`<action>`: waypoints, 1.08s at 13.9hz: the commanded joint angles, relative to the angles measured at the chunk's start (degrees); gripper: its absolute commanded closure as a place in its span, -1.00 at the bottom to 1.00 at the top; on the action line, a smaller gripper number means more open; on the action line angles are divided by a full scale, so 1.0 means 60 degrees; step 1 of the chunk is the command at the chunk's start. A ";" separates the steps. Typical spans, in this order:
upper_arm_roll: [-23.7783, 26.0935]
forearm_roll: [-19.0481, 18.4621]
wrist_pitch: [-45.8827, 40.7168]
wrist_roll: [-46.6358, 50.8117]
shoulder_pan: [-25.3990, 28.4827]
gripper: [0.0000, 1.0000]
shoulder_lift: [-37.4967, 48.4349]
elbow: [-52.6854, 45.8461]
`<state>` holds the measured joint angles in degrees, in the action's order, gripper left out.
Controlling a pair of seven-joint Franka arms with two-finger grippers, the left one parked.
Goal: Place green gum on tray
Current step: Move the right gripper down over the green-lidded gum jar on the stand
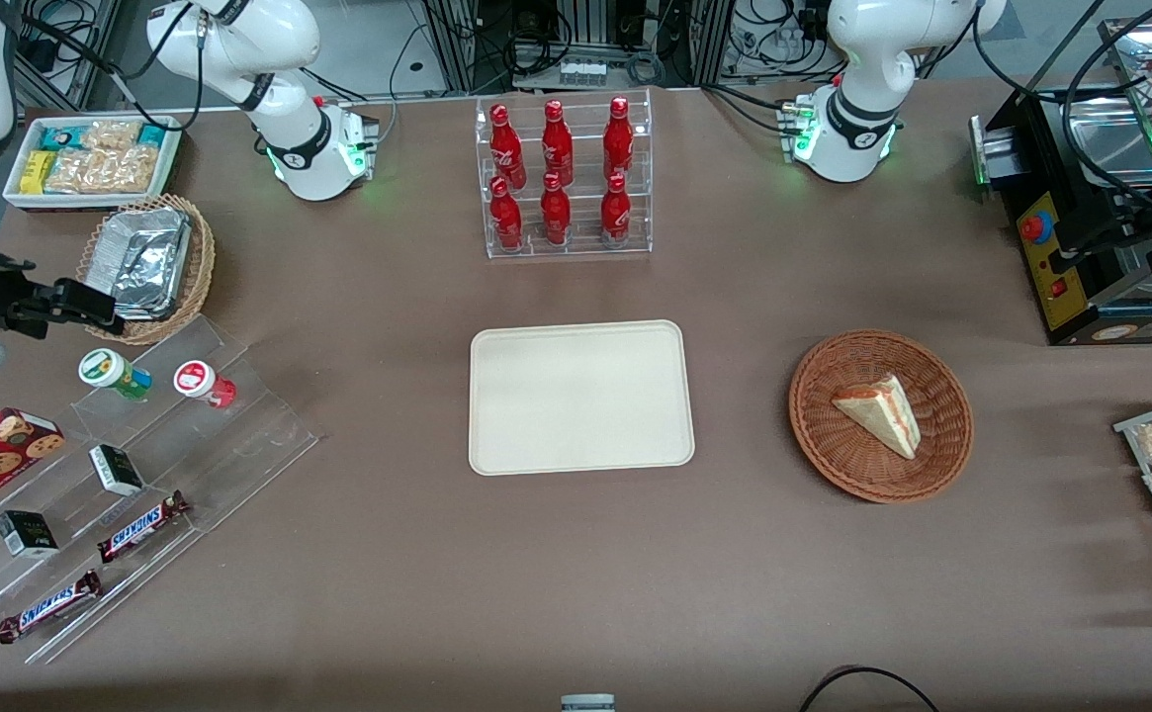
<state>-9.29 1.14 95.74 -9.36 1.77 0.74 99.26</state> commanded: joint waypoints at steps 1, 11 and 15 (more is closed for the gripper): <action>-0.0412 -0.0117 0.1281 -0.1728 -0.0061 -0.98 0.0535 0.1266; -0.1644 -0.0117 0.4974 -0.7154 -0.0061 -0.98 0.0360 0.3450; -0.1644 -0.0073 0.5240 -0.7228 -0.0061 -0.98 0.0155 0.3875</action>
<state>-19.17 1.09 125.40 -52.00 1.50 1.45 120.69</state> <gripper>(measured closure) 0.009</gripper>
